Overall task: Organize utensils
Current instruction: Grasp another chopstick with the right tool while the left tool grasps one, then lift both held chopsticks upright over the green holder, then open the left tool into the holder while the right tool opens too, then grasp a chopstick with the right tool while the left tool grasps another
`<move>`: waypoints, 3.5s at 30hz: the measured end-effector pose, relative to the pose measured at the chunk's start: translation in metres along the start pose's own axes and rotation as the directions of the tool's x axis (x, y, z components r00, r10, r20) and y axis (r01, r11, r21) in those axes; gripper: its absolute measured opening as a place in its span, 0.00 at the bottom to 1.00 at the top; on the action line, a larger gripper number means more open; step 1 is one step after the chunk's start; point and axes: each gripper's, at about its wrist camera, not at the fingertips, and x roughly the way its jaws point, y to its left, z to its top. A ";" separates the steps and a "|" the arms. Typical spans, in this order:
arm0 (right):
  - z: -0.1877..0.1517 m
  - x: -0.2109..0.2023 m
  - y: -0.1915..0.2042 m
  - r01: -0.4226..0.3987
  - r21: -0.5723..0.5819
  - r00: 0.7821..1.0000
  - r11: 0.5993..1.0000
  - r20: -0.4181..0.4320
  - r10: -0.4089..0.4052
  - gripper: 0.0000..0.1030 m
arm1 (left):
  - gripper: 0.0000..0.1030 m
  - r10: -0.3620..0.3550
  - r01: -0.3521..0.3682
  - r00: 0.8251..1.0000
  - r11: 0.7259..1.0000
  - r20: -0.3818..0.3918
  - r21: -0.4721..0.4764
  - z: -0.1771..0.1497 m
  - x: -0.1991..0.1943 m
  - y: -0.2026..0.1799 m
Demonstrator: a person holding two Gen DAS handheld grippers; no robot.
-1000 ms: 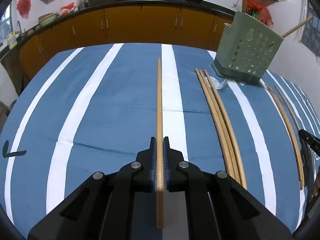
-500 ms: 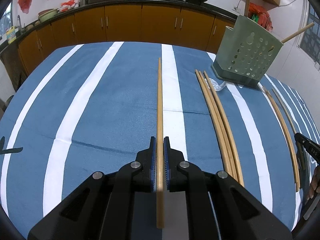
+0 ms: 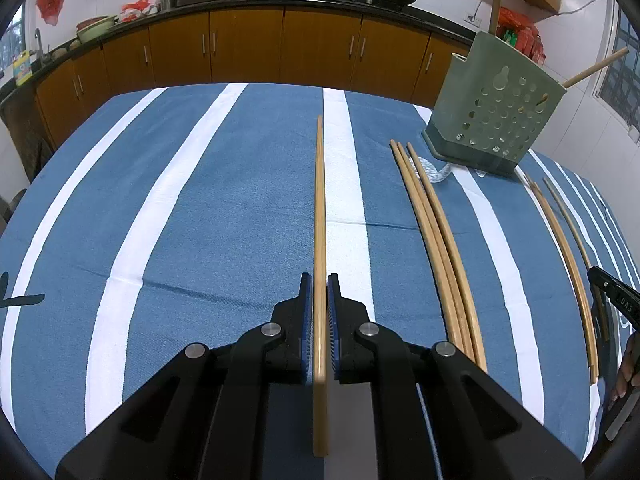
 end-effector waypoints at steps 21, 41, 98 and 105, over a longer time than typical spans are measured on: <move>0.007 -0.049 -0.010 -0.049 0.039 0.994 0.998 0.095 0.045 0.07 | 0.07 -0.007 0.006 0.999 0.999 0.043 0.043 -0.001 -0.029 -0.005; 0.089 -0.171 -0.007 -0.177 0.029 0.868 0.984 0.475 0.142 0.07 | 0.07 -0.100 0.094 0.922 0.995 0.375 0.034 0.102 -0.141 -0.005; 0.079 -0.108 0.004 -0.159 0.025 0.954 0.987 0.262 0.147 0.26 | 0.36 -0.110 0.123 0.867 0.992 0.486 0.005 0.106 -0.144 -0.042; 0.006 -0.034 0.011 -0.200 0.049 0.980 0.979 -0.011 0.201 0.16 | 0.36 -0.009 0.006 0.964 1.000 0.267 0.013 0.044 -0.081 -0.021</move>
